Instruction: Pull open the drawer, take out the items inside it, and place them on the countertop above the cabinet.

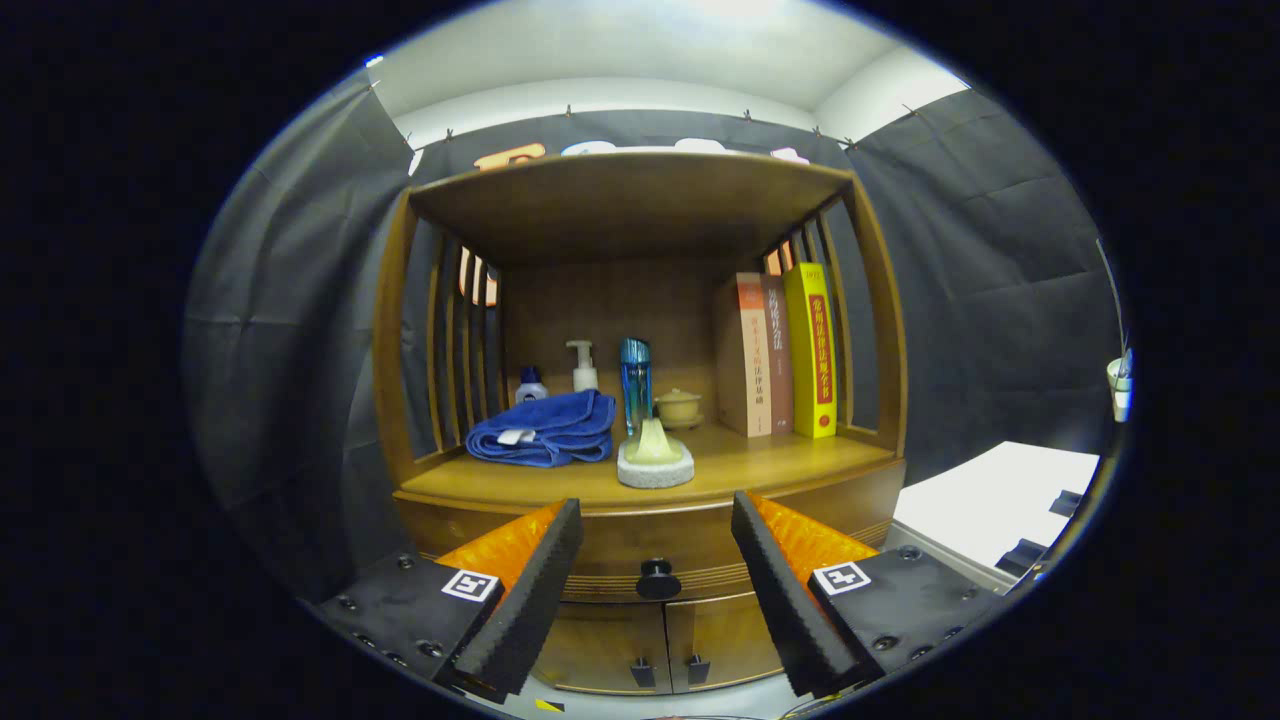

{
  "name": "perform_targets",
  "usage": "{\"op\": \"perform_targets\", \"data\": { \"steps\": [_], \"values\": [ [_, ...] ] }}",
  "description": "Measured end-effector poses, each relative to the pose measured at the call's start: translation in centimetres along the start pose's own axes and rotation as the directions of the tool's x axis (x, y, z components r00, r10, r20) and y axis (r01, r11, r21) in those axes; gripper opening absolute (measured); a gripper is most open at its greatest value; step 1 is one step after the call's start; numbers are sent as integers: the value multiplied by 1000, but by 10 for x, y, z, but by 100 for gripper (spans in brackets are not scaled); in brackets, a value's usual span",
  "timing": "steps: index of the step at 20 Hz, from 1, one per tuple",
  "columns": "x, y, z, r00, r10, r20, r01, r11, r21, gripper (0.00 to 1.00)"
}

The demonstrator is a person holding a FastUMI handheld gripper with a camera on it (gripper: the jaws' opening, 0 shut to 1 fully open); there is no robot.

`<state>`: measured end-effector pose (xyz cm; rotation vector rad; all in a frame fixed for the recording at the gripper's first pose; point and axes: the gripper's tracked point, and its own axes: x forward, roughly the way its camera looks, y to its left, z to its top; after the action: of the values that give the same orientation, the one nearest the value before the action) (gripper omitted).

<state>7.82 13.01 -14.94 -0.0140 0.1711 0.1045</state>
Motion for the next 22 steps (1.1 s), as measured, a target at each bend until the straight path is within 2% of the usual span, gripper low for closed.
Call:
{"op": "perform_targets", "data": {
  "steps": [9, 19, 22],
  "values": [
    [-90, -22, 98, 997, 20, 75, -21, 1000, 18, 98],
    [-114, -58, 139, 991, -19, 131, 9, 997, 71, 98],
    [-114, -59, 133, 993, -15, 118, 5, 997, 83, 98]
  ]
}}
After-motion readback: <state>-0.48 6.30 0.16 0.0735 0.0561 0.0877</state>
